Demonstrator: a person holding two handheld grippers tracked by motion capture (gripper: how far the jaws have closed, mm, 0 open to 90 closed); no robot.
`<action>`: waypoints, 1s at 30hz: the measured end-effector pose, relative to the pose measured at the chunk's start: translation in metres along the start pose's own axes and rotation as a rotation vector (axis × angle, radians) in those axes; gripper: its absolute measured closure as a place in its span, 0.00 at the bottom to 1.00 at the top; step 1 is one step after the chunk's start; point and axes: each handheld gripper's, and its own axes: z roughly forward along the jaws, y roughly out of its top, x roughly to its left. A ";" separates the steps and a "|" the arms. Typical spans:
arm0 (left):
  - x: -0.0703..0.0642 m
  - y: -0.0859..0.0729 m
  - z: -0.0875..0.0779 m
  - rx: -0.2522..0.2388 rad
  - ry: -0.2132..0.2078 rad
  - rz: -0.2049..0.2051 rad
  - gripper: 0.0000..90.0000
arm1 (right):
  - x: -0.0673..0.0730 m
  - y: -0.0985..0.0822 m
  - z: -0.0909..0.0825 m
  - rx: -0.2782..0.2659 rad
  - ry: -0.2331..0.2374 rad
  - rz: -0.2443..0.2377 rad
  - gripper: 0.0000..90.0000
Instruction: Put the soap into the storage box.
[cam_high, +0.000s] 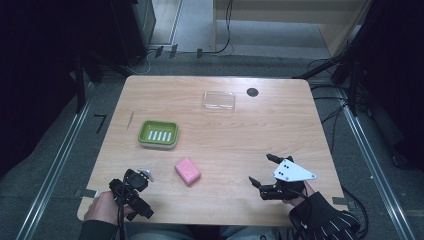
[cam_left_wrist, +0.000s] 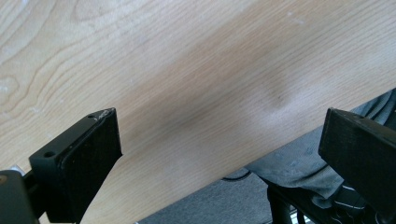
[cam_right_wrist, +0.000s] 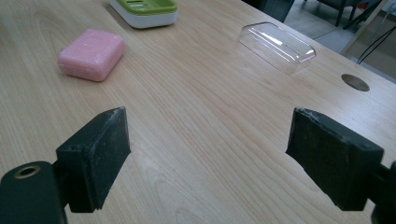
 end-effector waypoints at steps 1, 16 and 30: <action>0.000 0.001 0.000 0.002 -0.002 0.004 0.00 | 0.000 0.000 0.000 0.001 0.000 0.000 0.15; -0.008 0.020 -0.007 -0.021 -0.009 0.052 0.00 | 0.000 0.000 0.000 0.001 -0.001 0.000 0.15; -0.014 0.037 -0.009 -0.030 -0.015 0.098 0.00 | 0.000 0.000 0.000 -0.002 -0.001 0.002 0.15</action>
